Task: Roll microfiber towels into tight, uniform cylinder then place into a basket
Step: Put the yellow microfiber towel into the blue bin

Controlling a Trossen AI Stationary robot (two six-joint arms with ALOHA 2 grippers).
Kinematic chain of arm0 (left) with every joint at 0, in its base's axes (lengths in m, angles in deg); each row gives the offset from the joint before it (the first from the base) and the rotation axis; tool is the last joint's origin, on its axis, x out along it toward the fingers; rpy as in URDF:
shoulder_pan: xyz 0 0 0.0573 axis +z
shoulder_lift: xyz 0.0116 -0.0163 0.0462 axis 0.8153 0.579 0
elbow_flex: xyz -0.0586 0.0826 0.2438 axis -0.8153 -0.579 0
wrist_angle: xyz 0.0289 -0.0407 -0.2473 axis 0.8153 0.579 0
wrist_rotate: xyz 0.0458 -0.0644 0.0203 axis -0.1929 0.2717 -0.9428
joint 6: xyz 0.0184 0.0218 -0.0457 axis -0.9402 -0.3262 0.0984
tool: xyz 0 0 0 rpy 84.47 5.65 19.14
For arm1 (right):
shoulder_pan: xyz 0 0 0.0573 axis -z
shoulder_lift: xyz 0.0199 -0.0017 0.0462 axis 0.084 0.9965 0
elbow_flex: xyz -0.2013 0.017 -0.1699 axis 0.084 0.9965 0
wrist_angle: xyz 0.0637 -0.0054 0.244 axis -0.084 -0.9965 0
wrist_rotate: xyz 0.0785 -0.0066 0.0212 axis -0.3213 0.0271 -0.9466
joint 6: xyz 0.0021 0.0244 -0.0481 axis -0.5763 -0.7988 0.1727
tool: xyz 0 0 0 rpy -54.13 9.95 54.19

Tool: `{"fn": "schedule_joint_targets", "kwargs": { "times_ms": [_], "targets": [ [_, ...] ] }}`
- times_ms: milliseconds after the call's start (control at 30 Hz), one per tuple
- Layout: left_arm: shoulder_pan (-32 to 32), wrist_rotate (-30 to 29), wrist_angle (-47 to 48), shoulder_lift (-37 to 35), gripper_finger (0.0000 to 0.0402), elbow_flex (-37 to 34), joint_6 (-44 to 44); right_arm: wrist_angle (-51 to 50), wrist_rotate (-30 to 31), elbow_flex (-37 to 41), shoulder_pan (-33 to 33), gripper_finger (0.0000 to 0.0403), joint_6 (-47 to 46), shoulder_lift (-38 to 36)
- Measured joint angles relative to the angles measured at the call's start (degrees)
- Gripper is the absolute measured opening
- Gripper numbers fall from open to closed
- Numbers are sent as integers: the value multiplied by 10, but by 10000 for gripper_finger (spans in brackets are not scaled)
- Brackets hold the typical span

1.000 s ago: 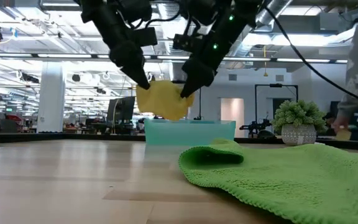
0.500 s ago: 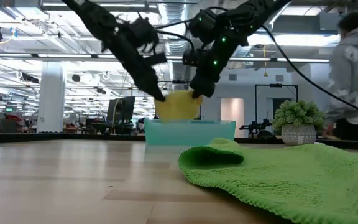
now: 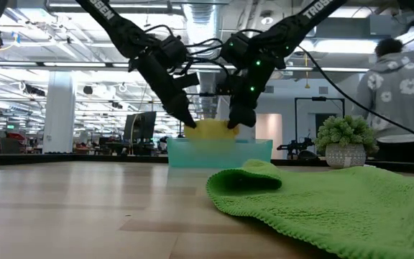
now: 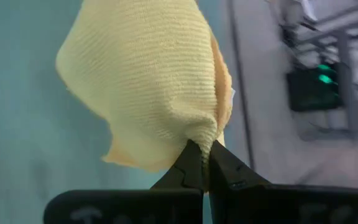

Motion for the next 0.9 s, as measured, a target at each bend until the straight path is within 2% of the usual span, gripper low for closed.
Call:
{"fn": "schedule_joint_targets", "kwargs": {
  "times_ms": [200,333,433,767,900],
  "targets": [
    [-4,49,80,5,0,2,24,-55,-84,0,-9,16,-8,0],
    [-4,92,101,5,0,2,41,-75,-128,0,-9,16,-12,0],
    [-4,97,107,5,0,2,42,-81,-161,0,-2,14,-21,0],
    [10,85,111,5,0,2,28,-84,-190,-1,12,15,-54,37],
    [14,84,109,6,0,2,28,-76,-184,-1,6,14,-54,36]
  ]
}}
